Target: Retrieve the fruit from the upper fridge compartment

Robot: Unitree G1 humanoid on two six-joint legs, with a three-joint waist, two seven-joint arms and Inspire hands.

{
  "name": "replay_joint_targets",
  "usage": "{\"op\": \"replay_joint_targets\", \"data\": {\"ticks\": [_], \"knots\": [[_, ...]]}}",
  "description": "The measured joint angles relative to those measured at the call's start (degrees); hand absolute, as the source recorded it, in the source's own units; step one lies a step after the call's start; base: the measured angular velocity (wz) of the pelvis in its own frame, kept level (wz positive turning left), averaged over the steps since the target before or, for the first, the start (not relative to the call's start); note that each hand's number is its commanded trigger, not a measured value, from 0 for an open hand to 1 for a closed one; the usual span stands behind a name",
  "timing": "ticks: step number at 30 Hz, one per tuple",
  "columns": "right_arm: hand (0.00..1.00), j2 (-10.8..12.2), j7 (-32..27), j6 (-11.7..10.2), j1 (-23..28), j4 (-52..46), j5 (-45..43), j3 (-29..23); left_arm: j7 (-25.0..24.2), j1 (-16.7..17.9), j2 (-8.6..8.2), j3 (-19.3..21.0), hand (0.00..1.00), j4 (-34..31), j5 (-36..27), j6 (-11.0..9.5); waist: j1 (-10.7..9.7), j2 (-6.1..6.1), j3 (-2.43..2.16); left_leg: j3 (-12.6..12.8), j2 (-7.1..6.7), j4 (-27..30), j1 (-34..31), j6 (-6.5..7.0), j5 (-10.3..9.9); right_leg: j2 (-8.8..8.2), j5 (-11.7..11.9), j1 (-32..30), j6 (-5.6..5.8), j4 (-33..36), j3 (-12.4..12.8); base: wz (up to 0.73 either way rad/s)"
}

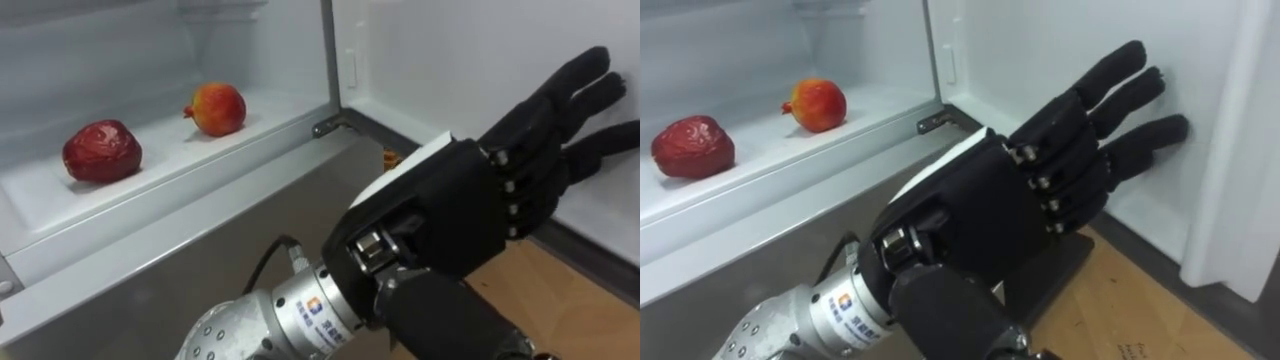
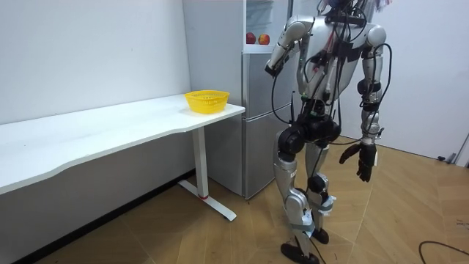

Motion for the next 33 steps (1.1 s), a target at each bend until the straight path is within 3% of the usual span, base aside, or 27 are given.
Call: {"op": "replay_joint_targets", "data": {"ticks": [16,22,26,31,33], "knots": [[0.00,-0.5,0.0,1.3,-1.1,-2.5,0.0,0.0,1.1,-0.1,0.34,0.0,0.00,1.1,-0.1,1.5,0.3,-0.09,0.03,-0.3,0.11,-0.3,-0.7,0.00,0.0,0.04,0.0,-0.8,-0.01,0.0,-0.2,0.00],[0.00,-0.5,-0.1,1.1,-1.9,-2.4,-0.8,-0.1,2.6,-0.2,0.53,1.0,0.00,0.8,-0.1,1.5,0.6,-0.52,0.22,-1.8,0.41,-0.3,-1.3,-0.03,0.0,-0.35,0.0,-0.8,-0.02,0.0,-2.3,0.15],[0.00,-0.4,-0.2,0.2,-2.3,-1.6,-0.9,-0.1,3.8,-0.2,-0.05,5.8,0.00,-3.0,-0.2,1.4,2.0,-0.91,0.36,-4.6,0.19,-0.3,-2.1,-0.22,0.1,-0.70,0.0,-0.8,-0.07,0.0,-4.1,0.22],[0.00,0.4,-0.8,-1.0,-2.1,-0.9,-1.5,-0.1,7.0,-0.2,0.52,13.6,0.00,-11.5,-3.4,-1.2,5.9,-2.33,-0.02,-6.7,-0.13,-0.4,-2.2,-0.55,0.3,-0.85,-0.1,-0.6,-0.28,0.0,-5.9,0.19],[0.00,0.6,-1.3,-1.1,-1.3,-1.2,-3.3,0.0,8.4,-0.2,0.91,17.2,0.00,-14.6,-6.5,-2.6,8.9,-2.82,-0.31,-7.3,-0.05,-0.4,-2.1,-0.64,0.4,-0.94,0.0,-0.2,-0.37,0.0,-6.6,0.16]]}}
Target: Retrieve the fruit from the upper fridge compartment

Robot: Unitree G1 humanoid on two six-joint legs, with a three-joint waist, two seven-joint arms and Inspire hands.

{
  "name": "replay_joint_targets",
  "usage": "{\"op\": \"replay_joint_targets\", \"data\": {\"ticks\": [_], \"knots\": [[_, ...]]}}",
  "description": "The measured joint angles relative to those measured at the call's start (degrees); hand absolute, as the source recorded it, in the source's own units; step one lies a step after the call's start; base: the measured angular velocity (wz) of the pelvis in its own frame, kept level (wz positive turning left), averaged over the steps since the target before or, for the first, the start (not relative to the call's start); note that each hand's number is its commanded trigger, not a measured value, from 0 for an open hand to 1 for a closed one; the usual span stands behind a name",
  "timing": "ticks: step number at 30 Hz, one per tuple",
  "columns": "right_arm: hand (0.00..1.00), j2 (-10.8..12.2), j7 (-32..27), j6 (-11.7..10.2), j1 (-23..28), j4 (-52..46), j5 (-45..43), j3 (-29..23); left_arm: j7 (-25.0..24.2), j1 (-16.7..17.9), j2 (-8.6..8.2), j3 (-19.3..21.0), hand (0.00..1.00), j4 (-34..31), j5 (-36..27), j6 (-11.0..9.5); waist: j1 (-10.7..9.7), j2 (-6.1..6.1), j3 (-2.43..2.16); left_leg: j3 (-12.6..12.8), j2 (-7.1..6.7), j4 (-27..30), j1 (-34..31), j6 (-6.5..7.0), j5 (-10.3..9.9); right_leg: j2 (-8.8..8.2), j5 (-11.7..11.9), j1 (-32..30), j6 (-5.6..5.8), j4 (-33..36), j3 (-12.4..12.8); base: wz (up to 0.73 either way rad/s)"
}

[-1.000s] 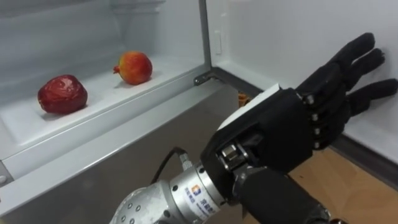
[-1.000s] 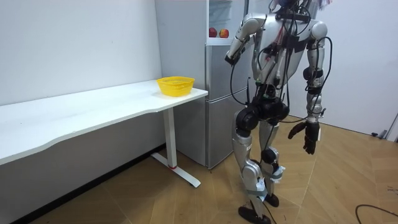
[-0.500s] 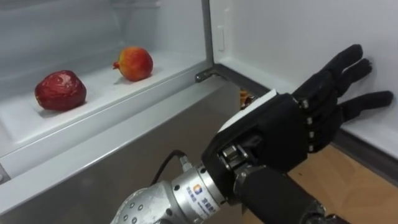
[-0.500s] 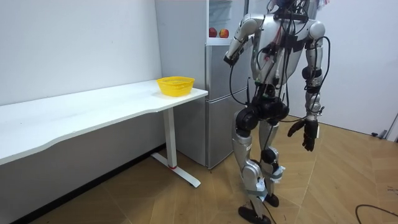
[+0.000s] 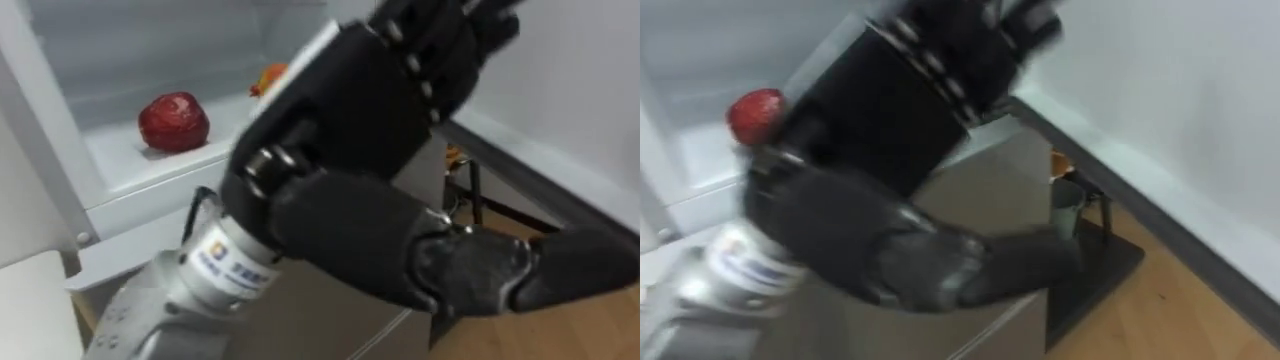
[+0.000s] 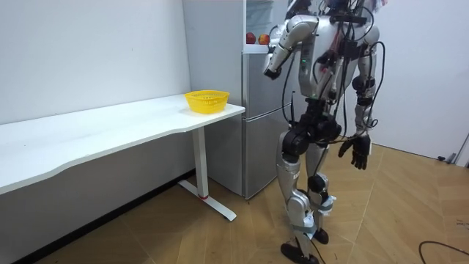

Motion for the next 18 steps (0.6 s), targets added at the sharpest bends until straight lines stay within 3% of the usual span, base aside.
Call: {"op": "replay_joint_targets", "data": {"ticks": [2,4,5,9,10,13,14,18], "knots": [[0.00,0.5,-0.5,-0.5,0.6,-0.4,-2.6,-0.1,1.7,0.0,0.10,2.4,0.00,-1.7,0.3,-0.9,1.5,-0.56,-0.26,-0.7,-0.04,0.0,0.1,-0.15,0.1,-0.28,-0.1,0.6,-0.10,-0.1,-1.5,0.34],[0.00,1.3,-0.7,-1.3,1.1,-0.5,-4.3,-0.1,3.6,0.0,0.32,4.2,0.00,-2.5,0.9,-2.5,3.0,-1.11,-0.23,-1.3,-0.08,0.0,0.3,-0.30,0.2,-0.47,-0.1,1.2,-0.10,-0.2,-2.4,0.27],[0.00,1.6,-0.7,-1.8,1.4,-0.6,-4.5,-0.1,4.6,0.0,0.37,5.5,0.00,-2.8,2.0,-3.0,4.7,-1.42,-0.13,-1.6,-0.12,0.0,0.5,-0.30,0.2,-0.50,-0.1,1.4,-0.11,-0.3,-2.5,0.07],[0.00,2.9,-2.0,-2.9,2.8,-2.3,-7.0,-0.1,8.7,0.0,1.23,12.7,0.00,-3.7,3.6,-5.3,8.4,-1.06,-0.42,-3.5,-0.42,0.0,0.8,-0.30,0.2,-0.79,-0.2,2.3,0.01,-0.1,-3.8,0.15],[0.00,3.1,-2.1,-3.0,3.0,-2.3,-7.1,-0.1,9.5,0.0,1.55,13.7,0.00,-3.8,4.3,-6.0,8.6,-1.07,-0.41,-3.8,-0.47,0.0,1.0,-0.30,0.2,-0.77,-0.2,2.5,0.04,-0.1,-4.1,0.29],[0.00,3.6,-3.0,-3.5,4.8,-2.3,-7.6,-0.6,13.9,0.2,2.96,19.2,0.00,-4.9,8.3,-8.0,11.8,-1.45,-0.35,-4.4,-0.59,-0.1,1.6,-0.30,0.2,-0.92,-0.5,3.3,0.03,0.0,-5.1,0.14],[0.00,3.7,-3.3,-3.5,5.3,-2.8,-8.5,-1.2,15.8,1.0,3.51,22.5,0.00,-5.5,10.5,-8.9,13.2,-1.10,-0.77,-4.7,-0.66,0.0,1.5,-0.30,0.2,-1.01,-0.6,3.3,0.04,0.0,-5.2,0.06],[0.00,4.1,-3.1,-3.4,7.7,-3.8,-9.8,-5.2,23.5,4.2,7.05,35.3,0.00,-5.1,16.7,-10.4,16.7,-0.85,-0.90,-6.9,-1.10,0.0,1.2,-0.34,0.3,-1.72,-1.1,3.5,0.18,0.1,-7.1,0.22]]}}
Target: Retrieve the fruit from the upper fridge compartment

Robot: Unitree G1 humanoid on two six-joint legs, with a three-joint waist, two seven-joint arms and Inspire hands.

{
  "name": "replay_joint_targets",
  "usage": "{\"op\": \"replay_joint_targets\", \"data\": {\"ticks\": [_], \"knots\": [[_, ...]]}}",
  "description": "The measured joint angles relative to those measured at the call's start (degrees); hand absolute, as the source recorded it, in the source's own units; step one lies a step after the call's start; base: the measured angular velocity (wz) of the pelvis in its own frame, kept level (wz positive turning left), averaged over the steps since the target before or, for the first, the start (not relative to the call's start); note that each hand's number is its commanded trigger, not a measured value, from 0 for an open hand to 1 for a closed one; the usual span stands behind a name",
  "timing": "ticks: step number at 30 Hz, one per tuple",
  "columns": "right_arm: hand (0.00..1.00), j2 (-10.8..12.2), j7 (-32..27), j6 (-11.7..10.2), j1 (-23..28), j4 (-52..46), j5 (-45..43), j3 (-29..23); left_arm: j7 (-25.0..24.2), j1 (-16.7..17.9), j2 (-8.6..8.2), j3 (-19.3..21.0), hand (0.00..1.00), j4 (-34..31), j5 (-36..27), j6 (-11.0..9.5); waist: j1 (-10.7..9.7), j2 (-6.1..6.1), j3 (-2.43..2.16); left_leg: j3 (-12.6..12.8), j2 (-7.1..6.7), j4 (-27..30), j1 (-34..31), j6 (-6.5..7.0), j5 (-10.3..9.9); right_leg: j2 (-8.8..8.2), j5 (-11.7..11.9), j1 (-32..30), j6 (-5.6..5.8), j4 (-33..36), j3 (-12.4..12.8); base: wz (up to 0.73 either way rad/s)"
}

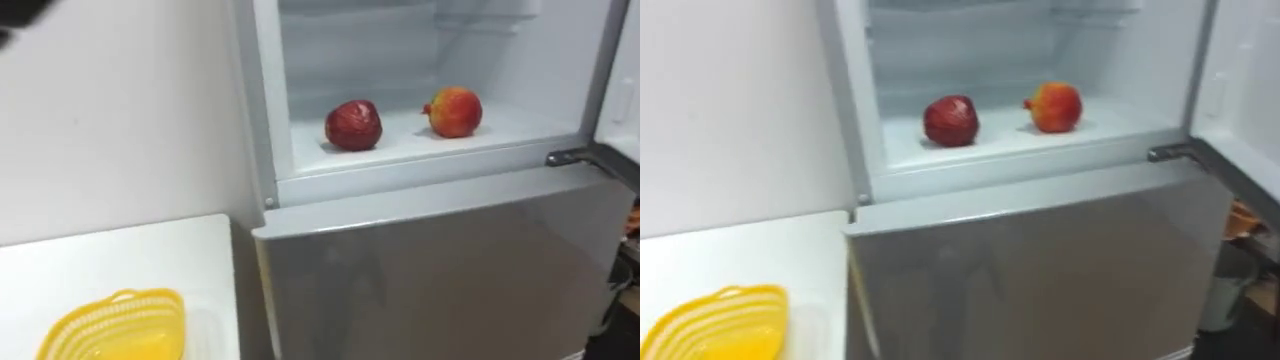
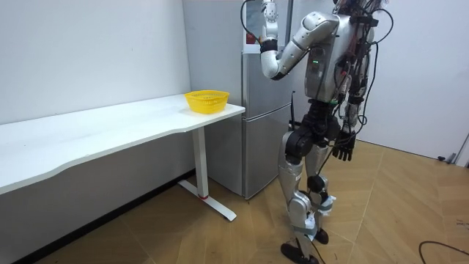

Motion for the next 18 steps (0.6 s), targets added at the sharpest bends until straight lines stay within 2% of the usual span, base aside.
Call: {"op": "replay_joint_targets", "data": {"ticks": [1,2,3,4,5,6,7,8,9,10,11,12,13,15,17,18], "knots": [[0.00,0.0,0.0,0.0,0.5,-0.1,-0.5,-0.1,1.0,0.8,0.84,1.9,0.00,0.3,1.3,-0.1,0.8,0.19,-0.07,0.0,0.00,0.0,0.0,-0.02,0.0,0.00,0.0,0.0,0.00,0.0,-0.1,0.14],[0.00,0.1,0.0,0.0,1.3,-0.7,-1.1,-0.7,2.8,3.2,2.52,5.6,0.00,1.0,2.4,-0.3,2.2,0.48,-0.19,-0.1,-0.02,0.1,0.0,-0.02,0.0,-0.01,0.0,0.1,-0.01,0.0,-0.4,0.12],[0.00,0.4,0.0,0.0,2.1,-1.7,-1.5,-1.7,4.6,5.9,3.54,8.9,0.00,1.8,2.9,-0.7,3.1,0.71,-0.01,-0.9,-0.14,0.2,-0.1,-0.02,0.0,-0.11,0.0,0.4,0.02,-0.1,-1.0,0.23],[0.00,0.4,0.0,0.0,2.4,-1.9,-1.5,-2.3,5.5,7.7,3.88,10.6,0.00,2.4,3.8,-0.8,3.4,0.95,0.06,-1.5,-0.24,0.2,-0.1,-0.01,0.0,-0.28,0.0,0.7,0.07,-0.2,-1.4,0.32],[0.00,0.6,-0.1,0.0,2.9,-2.3,-1.5,-3.8,7.0,12.4,4.30,13.6,0.00,4.6,5.8,-1.8,4.0,0.73,0.36,-1.9,-0.41,0.5,-0.1,0.00,0.0,-0.77,-0.4,0.8,0.19,-0.1,-1.8,0.30],[0.00,0.5,-0.1,0.0,3.3,-2.3,-1.5,-4.8,8.4,17.0,4.33,15.9,0.00,8.1,6.6,-2.5,4.5,1.03,0.34,-2.8,-0.66,0.8,-0.3,0.00,0.0,-0.98,-0.6,1.0,0.32,0.0,-2.2,0.28],[0.00,0.4,-0.2,0.0,3.3,-2.3,-1.4,-5.0,9.2,19.8,4.40,16.5,0.00,10.4,6.6,-2.6,4.6,1.21,0.41,-3.4,-0.80,0.9,-0.4,0.00,0.0,-1.01,-0.7,1.2,0.38,-0.1,-2.6,0.32],[0.00,0.2,-0.2,0.1,3.4,-2.5,-1.3,-5.1,10.3,25.5,4.37,17.4,0.00,15.2,6.4,-2.5,4.8,1.73,0.32,-4.1,-0.95,1.2,-0.7,0.01,0.0,-1.00,-0.7,1.4,0.47,-0.2,-3.2,0.29],[0.00,-0.1,-0.2,0.2,3.4,-3.2,-1.1,-5.3,11.1,31.4,3.77,17.2,0.00,20.0,5.7,-1.6,5.3,2.26,0.33,-4.8,-1.14,1.3,-1.1,0.04,0.0,-1.11,-0.8,1.2,0.55,-0.1,-3.3,0.21],[0.00,-0.2,-0.1,0.3,3.3,-3.7,-1.0,-5.2,11.4,34.6,3.10,16.9,0.00,22.4,5.8,-1.2,5.4,2.43,0.31,-4.9,-1.19,1.4,-1.4,0.04,0.0,-1.35,-0.8,0.9,0.57,0.0,-3.4,0.15],[0.00,-0.5,-0.1,0.6,3.2,-4.1,-1.0,-5.1,11.5,39.8,1.26,15.7,0.00,27.0,5.8,-0.3,5.3,2.81,0.33,-5.6,-1.33,1.5,-2.1,0.06,0.0,-1.78,-0.9,0.5,0.62,0.1,-4.3,0.16],[0.00,-0.5,-0.1,0.8,3.2,-4.3,-0.8,-4.7,11.4,43.7,-1.45,14.4,0.00,31.1,5.8,0.6,5.5,2.78,0.29,-6.3,-1.48,1.5,-2.4,0.18,0.1,-1.93,-0.9,0.1,0.63,0.2,-4.6,0.16],[0.00,-0.5,-0.1,1.1,3.2,-4.3,-0.6,-4.2,11.5,45.3,-2.93,13.7,0.00,33.5,5.8,0.6,5.5,2.93,0.21,-6.3,-1.48,1.5,-2.5,0.20,0.1,-1.97,-0.9,-0.1,0.62,0.4,-4.7,0.17],[0.00,-0.2,0.1,2.1,3.5,-4.3,0.6,-3.0,12.8,49.4,-7.31,10.0,0.00,45.1,5.9,2.1,5.8,2.30,0.04,-7.7,-1.81,1.4,-2.7,0.22,0.1,-2.35,-1.6,0.0,0.71,0.9,-5.9,0.24],[0.00,-0.2,0.3,2.6,3.5,-4.2,1.7,-2.2,13.0,51.1,-9.32,8.1,0.00,53.4,6.1,3.1,6.4,1.67,-0.11,-8.1,-1.83,1.3,-2.7,0.23,0.1,-2.31,-1.8,0.0,0.65,0.9,-5.9,0.14],[0.00,-0.2,0.4,2.9,3.2,-4.2,1.3,-2.5,12.9,52.1,-10.24,7.2,0.00,59.2,7.0,3.1,6.2,1.06,0.03,-8.6,-1.83,1.2,-2.6,0.23,0.1,-2.30,-1.8,0.3,0.62,0.8,-6.1,0.11]]}}
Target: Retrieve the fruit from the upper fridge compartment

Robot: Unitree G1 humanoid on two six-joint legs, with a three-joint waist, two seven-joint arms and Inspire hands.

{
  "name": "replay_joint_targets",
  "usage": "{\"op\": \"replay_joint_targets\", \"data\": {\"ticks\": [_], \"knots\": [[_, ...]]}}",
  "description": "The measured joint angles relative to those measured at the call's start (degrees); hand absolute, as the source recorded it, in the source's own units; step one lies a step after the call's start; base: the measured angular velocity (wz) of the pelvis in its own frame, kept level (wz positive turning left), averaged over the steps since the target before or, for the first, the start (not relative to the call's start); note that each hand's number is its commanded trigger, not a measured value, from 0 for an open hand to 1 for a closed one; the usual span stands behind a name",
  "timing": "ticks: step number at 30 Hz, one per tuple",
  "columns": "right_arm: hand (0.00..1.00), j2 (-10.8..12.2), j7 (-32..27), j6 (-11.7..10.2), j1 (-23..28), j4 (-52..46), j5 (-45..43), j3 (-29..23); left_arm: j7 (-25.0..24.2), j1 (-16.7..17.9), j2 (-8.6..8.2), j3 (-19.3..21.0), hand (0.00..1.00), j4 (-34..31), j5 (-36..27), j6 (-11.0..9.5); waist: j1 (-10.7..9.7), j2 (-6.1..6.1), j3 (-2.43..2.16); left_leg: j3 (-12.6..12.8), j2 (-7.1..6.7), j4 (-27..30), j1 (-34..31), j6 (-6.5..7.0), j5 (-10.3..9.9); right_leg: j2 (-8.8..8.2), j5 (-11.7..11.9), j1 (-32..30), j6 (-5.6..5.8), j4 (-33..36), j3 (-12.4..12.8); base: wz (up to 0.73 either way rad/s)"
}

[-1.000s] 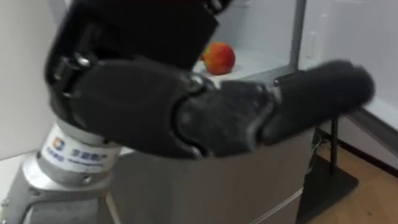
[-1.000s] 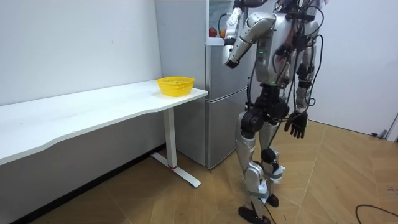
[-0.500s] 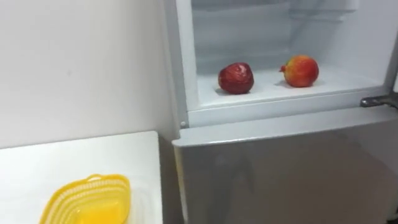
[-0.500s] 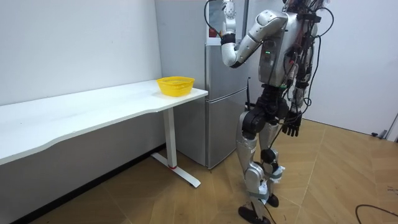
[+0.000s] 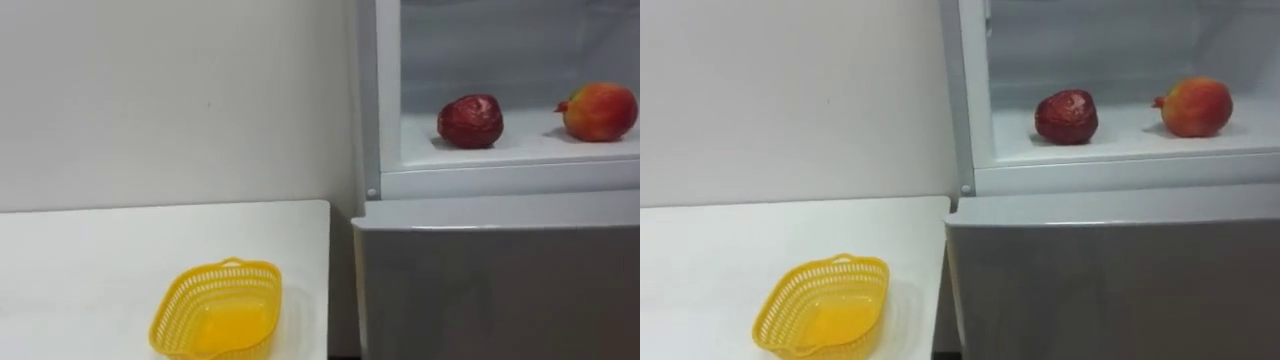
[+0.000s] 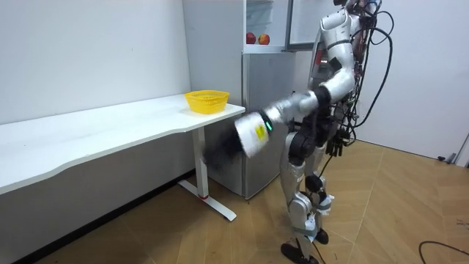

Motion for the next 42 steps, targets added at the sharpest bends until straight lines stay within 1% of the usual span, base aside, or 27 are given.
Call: {"op": "replay_joint_targets", "data": {"ticks": [1,2,3,4,5,6,7,8,9,12,14,16,18,20,21,22,24,25,27,29,31,33,35,37,39,41,42], "knots": [[0.00,0.0,0.0,0.1,0.0,0.0,-0.1,-0.4,-0.1,0.4,-0.06,-1.0,0.00,3.5,1.0,0.0,0.0,-0.16,0.07,-0.1,0.01,0.0,0.1,0.00,0.0,0.00,0.0,0.3,0.00,-0.1,-0.2,0.17],[0.00,-0.1,0.0,0.2,0.1,0.1,-0.2,-0.5,-0.8,1.0,-0.23,-3.2,0.00,9.9,3.5,0.2,-0.1,-0.42,0.10,-0.5,-0.07,-0.1,0.4,0.01,0.0,-0.16,-0.2,0.9,0.03,-0.2,-0.7,0.20],[0.00,-0.2,0.0,0.3,0.1,-0.1,-0.2,-0.3,-1.9,1.1,-0.50,-5.7,0.00,15.4,5.9,1.0,-0.2,-0.72,0.20,-0.7,-0.20,-0.1,0.5,0.07,-0.1,-0.22,-0.4,1.4,0.16,-0.3,-0.9,0.22],[0.00,-0.2,0.2,0.4,0.0,-0.1,-0.2,-0.3,-2.5,1.1,-0.55,-7.3,0.00,17.8,7.0,1.3,-0.2,-0.83,0.25,-0.8,-0.25,-0.1,0.5,0.16,-0.1,-0.29,-0.4,1.6,0.20,-0.5,-1.3,0.28],[0.00,-0.2,0.5,0.7,-0.5,0.0,0.1,-0.1,-4.0,0.8,-0.57,-10.8,0.00,22.2,8.8,1.6,-0.3,-1.08,0.42,-1.3,-0.33,-0.2,0.4,0.27,-0.2,-0.33,-0.4,1.9,0.25,-0.9,-1.7,0.22],[0.00,-0.3,0.7,0.7,-0.9,0.1,0.4,0.6,-5.5,0.3,-0.59,-13.7,0.00,26.6,10.4,1.9,-0.4,-1.06,0.43,-1.4,-0.34,-0.2,0.3,0.27,-0.2,-0.34,-0.4,1.9,0.27,-0.9,-1.9,0.15],[0.00,-0.3,0.9,0.7,-1.3,0.0,0.2,1.1,-6.2,-0.1,-0.59,-15.0,0.00,28.6,11.1,2.1,-0.6,-1.07,0.42,-1.4,-0.34,-0.2,0.4,0.27,-0.2,-0.35,-0.4,1.9,0.27,-0.9,-1.9,0.05],[0.00,-0.2,1.1,0.6,-1.9,0.1,0.1,1.3,-7.5,-0.9,-0.74,-17.3,0.00,32.1,13.8,2.8,-1.1,-1.05,0.41,-1.5,-0.33,-0.2,0.5,0.27,-0.2,-0.32,-0.4,2.1,0.26,-0.9,-1.9,0.04],[0.00,-0.1,1.0,0.4,-2.2,0.0,0.1,1.7,-8.7,-0.9,-1.32,-18.6,0.00,33.4,16.5,3.7,-1.9,-1.06,0.46,-1.5,-0.31,-0.3,1.0,0.26,-0.2,-0.25,-0.4,2.6,0.26,-1.0,-1.9,0.00],[0.00,0.0,-0.8,0.1,-2.5,0.0,0.4,3.5,-11.4,-1.5,-2.59,-22.3,0.00,34.7,20.5,4.8,-3.4,-1.16,0.44,-1.2,-0.32,-0.4,1.4,0.27,-0.2,-0.27,-0.5,2.9,0.29,-1.1,-1.7,-0.03],[0.00,0.2,-1.3,0.2,-2.9,-0.5,0.4,3.9,-13.5,-2.7,-2.61,-24.4,0.00,35.2,24.8,5.4,-3.7,-1.48,0.36,-0.3,-0.19,-0.5,1.3,0.26,-0.2,-0.22,-0.6,2.5,0.25,-0.9,-1.2,-0.13],[0.00,0.4,-2.4,0.2,-2.7,-1.6,0.2,5.2,-14.7,-4.2,-2.58,-26.4,0.00,35.2,28.1,5.9,-4.9,-1.73,0.42,0.1,-0.20,-0.5,1.3,0.27,-0.1,-0.25,-0.6,2.5,0.26,-0.9,-1.1,-0.10],[0.00,0.8,-4.6,0.1,-3.1,-4.8,0.2,5.4,-15.8,-6.4,-2.65,-29.8,0.00,35.3,29.1,6.3,-5.3,-1.96,0.41,1.9,-0.07,-0.6,1.3,0.31,-0.1,-0.12,-0.6,1.4,0.27,-0.2,0.6,-0.35],[0.00,0.9,-6.6,-0.7,-3.3,-9.2,0.2,5.3,-16.7,-7.9,-2.69,-31.1,0.00,35.2,30.5,6.3,-6.0,-2.20,0.37,3.0,-0.03,-0.7,1.2,0.35,-0.1,0.01,-0.5,0.7,0.31,0.2,1.9,-0.36],[0.00,1.2,-8.0,-1.5,-3.4,-12.5,0.3,5.2,-16.9,-8.9,-2.62,-31.5,0.00,35.2,30.5,6.0,-6.7,-2.27,0.48,3.6,0.00,-0.8,1.3,0.36,-0.1,0.19,-0.5,0.4,0.36,0.3,2.5,-0.31],[0.00,1.5,-8.7,-1.8,-3.3,-14.6,0.3,5.2,-17.0,-9.3,-2.58,-31.6,0.00,35.1,30.5,5.9,-6.7,-2.45,0.42,4.1,0.02,-0.8,1.3,0.37,-0.1,0.35,-0.5,0.1,0.37,0.4,3.0,-0.37],[0.00,3.2,-10.4,-2.4,-2.1,-26.6,0.2,5.6,-17.9,-10.6,-2.52,-31.9,0.00,35.0,30.4,5.3,-7.0,-2.73,0.63,5.8,0.19,-0.9,1.2,0.36,-0.1,0.44,-0.3,-0.9,0.34,0.8,4.7,-0.44],[0.00,3.7,-10.7,-3.0,-1.5,-30.0,0.2,5.7,-18.0,-10.8,-2.34,-32.3,0.00,35.0,30.4,5.2,-7.3,-2.67,0.66,5.9,0.19,-0.9,1.1,0.36,-0.1,0.48,-0.3,-1.2,0.37,0.8,5.0,-0.26],[0.00,5.0,-11.7,-6.3,-0.9,-39.1,0.3,6.0,-18.5,-11.2,-1.93,-32.9,0.00,35.2,30.5,4.6,-9.1,-2.79,0.59,6.1,0.08,-0.9,0.7,0.37,-0.1,0.75,0.0,-1.8,0.55,0.4,5.0,-0.05],[0.00,5.7,-12.5,-7.1,0.1,-45.5,1.0,6.0,-18.8,-10.9,-1.88,-32.9,0.00,35.2,30.5,3.8,-9.7,-2.77,0.58,6.3,0.04,-0.9,0.4,0.36,-0.1,0.79,0.2,-1.8,0.71,0.2,5.1,0.02],[0.00,5.9,-13.5,-7.6,2.6,-52.8,2.0,6.9,-18.9,-10.5,-1.84,-32.7,0.00,35.3,30.5,3.0,-9.6,-2.71,0.55,6.8,0.04,-1.0,0.4,0.36,-0.1,0.77,0.3,-1.8,0.73,0.1,5.2,-0.06],[0.00,5.8,-14.2,-9.4,5.7,-61.7,2.5,8.4,-19.0,-10.1,-1.79,-32.7,0.00,35.3,30.5,1.9,-9.5,-2.56,0.40,7.1,0.08,-1.2,0.4,0.36,-0.1,0.85,0.3,-2.1,0.73,0.1,5.3,-0.12],[0.00,5.8,-14.3,-10.1,5.8,-66.2,2.8,9.2,-19.1,-9.2,-1.54,-32.7,0.00,35.3,30.4,0.9,-9.6,-2.38,0.25,7.4,0.26,-1.7,0.5,0.36,-0.1,1.32,0.4,-2.6,0.59,0.0,6.6,-0.27],[0.00,5.8,-14.8,-10.7,5.9,-70.5,2.7,9.8,-19.5,-8.8,-1.11,-32.9,0.00,35.4,30.3,0.5,-10.1,-2.39,0.28,7.6,0.51,-2.0,0.5,0.36,-0.1,1.55,0.7,-2.6,0.37,0.0,6.8,-0.17],[0.00,5.6,-16.0,-12.2,5.6,-74.7,2.0,9.8,-19.9,-8.3,-0.71,-33.3,0.00,35.5,30.4,-0.4,-10.9,-2.47,0.27,7.8,0.64,-2.0,0.5,0.36,-0.1,1.77,0.7,-2.6,0.33,-0.1,7.3,-0.07],[0.00,5.6,-16.9,-12.7,5.5,-78.1,1.1,9.8,-20.4,-8.2,-0.14,-34.0,0.00,36.1,30.5,-1.1,-11.0,-2.33,0.29,8.9,0.75,-2.0,0.4,0.36,-0.1,1.93,0.7,-2.8,0.30,-0.1,7.7,-0.18],[0.00,5.5,-17.3,-13.6,5.5,-79.9,0.1,9.8,-20.7,-8.2,0.27,-34.4,0.00,36.9,30.5,-1.7,-11.1,-2.11,0.17,9.0,0.80,-2.0,0.4,0.36,-0.1,2.05,0.7,-3.0,0.26,0.0,8.0,-0.18]]}}
